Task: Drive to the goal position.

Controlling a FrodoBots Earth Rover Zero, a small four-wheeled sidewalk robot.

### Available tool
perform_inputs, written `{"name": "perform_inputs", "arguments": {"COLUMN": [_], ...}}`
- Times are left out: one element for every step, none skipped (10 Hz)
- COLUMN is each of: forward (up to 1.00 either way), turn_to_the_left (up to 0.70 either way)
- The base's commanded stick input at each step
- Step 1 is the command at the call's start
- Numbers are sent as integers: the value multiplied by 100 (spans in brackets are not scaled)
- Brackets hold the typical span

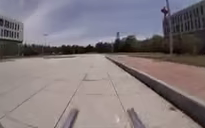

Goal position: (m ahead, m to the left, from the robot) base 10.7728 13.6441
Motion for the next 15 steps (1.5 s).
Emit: {"name": "perform_inputs", "arguments": {"forward": [100,100,100,100,100,100,100,100,100,100,100,100,100,100,100], "turn_to_the_left": [0,1,2,3,4,7,9,17,39,40,40,40,40,40,40]}}
